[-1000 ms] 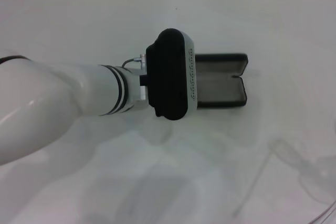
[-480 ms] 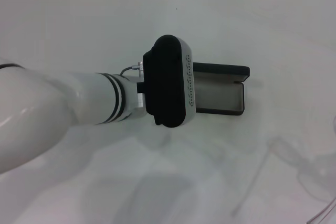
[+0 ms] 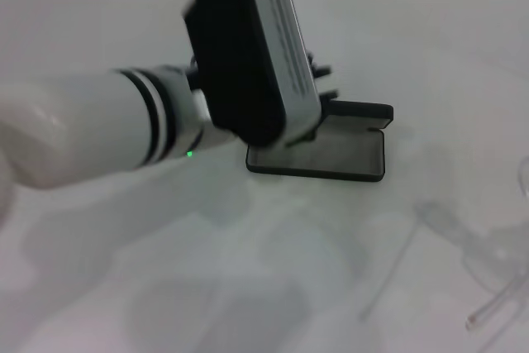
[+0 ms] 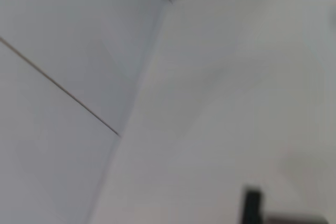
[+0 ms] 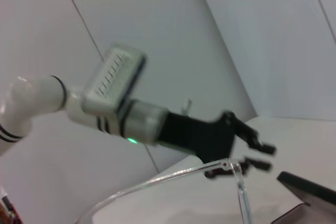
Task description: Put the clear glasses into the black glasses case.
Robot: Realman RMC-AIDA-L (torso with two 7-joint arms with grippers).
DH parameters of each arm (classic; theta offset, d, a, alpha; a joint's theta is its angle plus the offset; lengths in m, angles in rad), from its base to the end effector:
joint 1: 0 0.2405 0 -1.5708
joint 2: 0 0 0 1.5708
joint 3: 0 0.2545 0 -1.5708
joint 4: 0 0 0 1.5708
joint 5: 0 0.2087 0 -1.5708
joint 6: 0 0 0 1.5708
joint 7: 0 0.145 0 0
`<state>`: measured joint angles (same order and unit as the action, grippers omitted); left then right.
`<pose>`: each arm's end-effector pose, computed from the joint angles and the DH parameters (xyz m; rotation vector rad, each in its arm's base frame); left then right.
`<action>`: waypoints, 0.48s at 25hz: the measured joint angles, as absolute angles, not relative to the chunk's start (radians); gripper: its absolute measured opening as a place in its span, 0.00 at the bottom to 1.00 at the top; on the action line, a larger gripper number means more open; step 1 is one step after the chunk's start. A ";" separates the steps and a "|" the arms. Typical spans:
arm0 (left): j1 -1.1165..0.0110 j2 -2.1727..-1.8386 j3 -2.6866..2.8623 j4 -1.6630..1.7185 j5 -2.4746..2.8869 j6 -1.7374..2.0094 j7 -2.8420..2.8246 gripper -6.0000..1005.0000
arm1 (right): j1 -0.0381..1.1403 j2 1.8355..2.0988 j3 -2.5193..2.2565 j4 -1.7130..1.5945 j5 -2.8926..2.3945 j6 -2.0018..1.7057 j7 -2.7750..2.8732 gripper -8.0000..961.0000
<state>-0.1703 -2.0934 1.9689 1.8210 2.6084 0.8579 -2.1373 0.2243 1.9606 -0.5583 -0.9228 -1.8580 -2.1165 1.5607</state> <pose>-0.0996 0.2921 -0.0459 -2.4978 0.2774 0.0568 0.2984 0.2178 0.1111 -2.7489 0.7244 0.9334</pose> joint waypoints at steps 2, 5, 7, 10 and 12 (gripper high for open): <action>-0.167 -2.092 1.925 1.852 2.502 0.857 -2.135 0.22 | 0.235 1.960 -0.558 -0.912 -1.858 -2.097 1.551 0.08; -0.168 -2.088 1.863 1.870 2.352 0.869 -2.119 0.22 | 0.264 1.967 -0.557 -0.884 -1.857 -2.068 1.523 0.08; -0.169 -2.087 1.835 1.873 2.269 0.878 -2.110 0.21 | 0.284 1.977 -0.559 -0.865 -1.859 -2.050 1.498 0.08; -0.169 -2.087 1.784 1.871 2.116 0.884 -2.095 0.21 | 0.320 1.986 -0.566 -0.816 -1.861 -2.017 1.450 0.08; -0.170 -2.086 1.726 1.860 1.978 0.901 -2.065 0.19 | 0.350 1.987 -0.567 -0.777 -1.862 -2.008 1.419 0.08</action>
<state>-0.1704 -2.0862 1.7259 1.8601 1.9779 0.9007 -2.0653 0.3499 1.9867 -0.5671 -0.7772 -1.8625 -2.0075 1.4188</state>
